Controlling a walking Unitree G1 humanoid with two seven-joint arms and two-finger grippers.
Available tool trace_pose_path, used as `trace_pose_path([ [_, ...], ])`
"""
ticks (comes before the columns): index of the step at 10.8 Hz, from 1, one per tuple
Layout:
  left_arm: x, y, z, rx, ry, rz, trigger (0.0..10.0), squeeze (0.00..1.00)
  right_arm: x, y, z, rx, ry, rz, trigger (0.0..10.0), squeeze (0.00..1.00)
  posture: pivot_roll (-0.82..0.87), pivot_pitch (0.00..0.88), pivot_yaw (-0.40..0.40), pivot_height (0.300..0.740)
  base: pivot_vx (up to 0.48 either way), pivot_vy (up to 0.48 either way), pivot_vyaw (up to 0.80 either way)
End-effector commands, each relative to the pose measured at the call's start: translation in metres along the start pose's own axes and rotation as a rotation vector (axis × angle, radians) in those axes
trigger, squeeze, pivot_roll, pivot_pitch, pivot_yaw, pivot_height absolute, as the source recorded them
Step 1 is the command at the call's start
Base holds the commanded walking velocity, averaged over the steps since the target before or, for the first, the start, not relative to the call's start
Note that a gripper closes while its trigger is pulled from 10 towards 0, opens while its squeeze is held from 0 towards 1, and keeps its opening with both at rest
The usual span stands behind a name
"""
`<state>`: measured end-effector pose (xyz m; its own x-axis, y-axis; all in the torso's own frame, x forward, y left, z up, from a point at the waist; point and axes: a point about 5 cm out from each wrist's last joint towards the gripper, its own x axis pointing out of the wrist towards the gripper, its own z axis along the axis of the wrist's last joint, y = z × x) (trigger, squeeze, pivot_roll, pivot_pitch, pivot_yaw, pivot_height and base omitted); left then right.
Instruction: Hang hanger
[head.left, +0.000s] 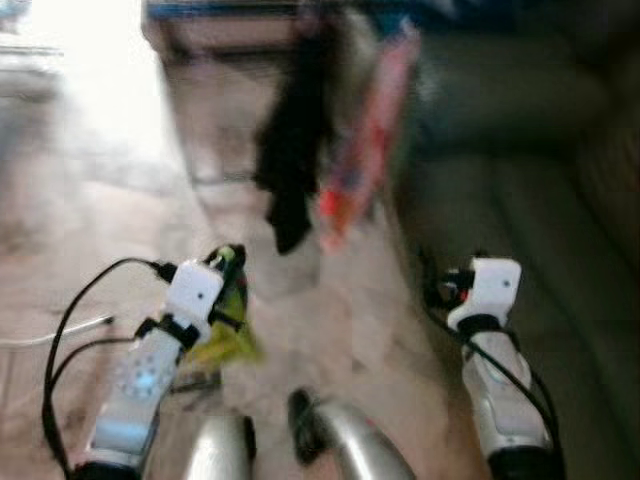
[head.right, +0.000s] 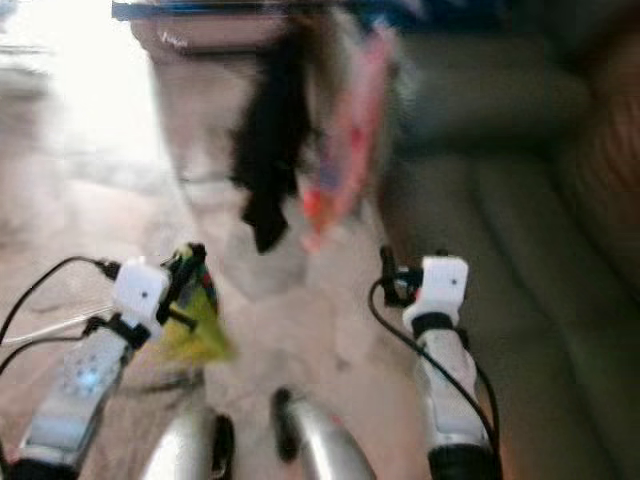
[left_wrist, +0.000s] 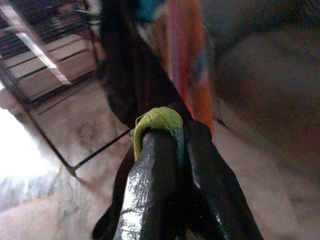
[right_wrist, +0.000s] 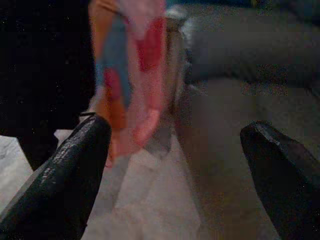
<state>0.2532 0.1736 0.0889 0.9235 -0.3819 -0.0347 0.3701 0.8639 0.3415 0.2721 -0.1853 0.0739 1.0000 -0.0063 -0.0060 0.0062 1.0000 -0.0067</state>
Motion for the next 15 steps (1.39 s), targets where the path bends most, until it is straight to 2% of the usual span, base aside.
trace_pose_path([
  [1,0.001,0.004,0.003,0.018,-0.022,0.003,10.0,0.0,-0.003,-0.009,-0.001,-0.012,0.013,-0.026,10.0,0.0,0.03,0.229,-0.085,0.74,0.0,0.0,-0.8],
  [3,0.002,0.011,0.003,0.027,-0.015,0.019,10.0,0.0,-0.005,-0.011,-0.002,-0.016,0.017,-0.031,10.0,0.0,0.03,0.229,-0.083,0.74,0.0,0.0,-0.8],
  [5,0.007,0.011,0.008,0.032,-0.039,0.01,10.0,0.0,-0.005,-0.009,-0.002,-0.014,0.017,-0.028,10.0,0.0,0.02,0.231,-0.083,0.74,0.0,0.0,-0.8],
  [7,0.009,0.013,0.009,0.032,-0.044,0.019,10.0,0.0,-0.004,-0.009,-0.001,-0.014,0.011,-0.023,10.0,0.0,0.02,0.234,-0.083,0.74,0.0,0.0,0.0],
  [15,0.013,0.005,0.011,0.037,-0.054,0.006,10.0,0.0,-0.002,-0.007,0.001,-0.016,0.006,-0.022,10.0,0.0,0.03,0.23,-0.079,0.74,0.0,0.435,0.0],
])
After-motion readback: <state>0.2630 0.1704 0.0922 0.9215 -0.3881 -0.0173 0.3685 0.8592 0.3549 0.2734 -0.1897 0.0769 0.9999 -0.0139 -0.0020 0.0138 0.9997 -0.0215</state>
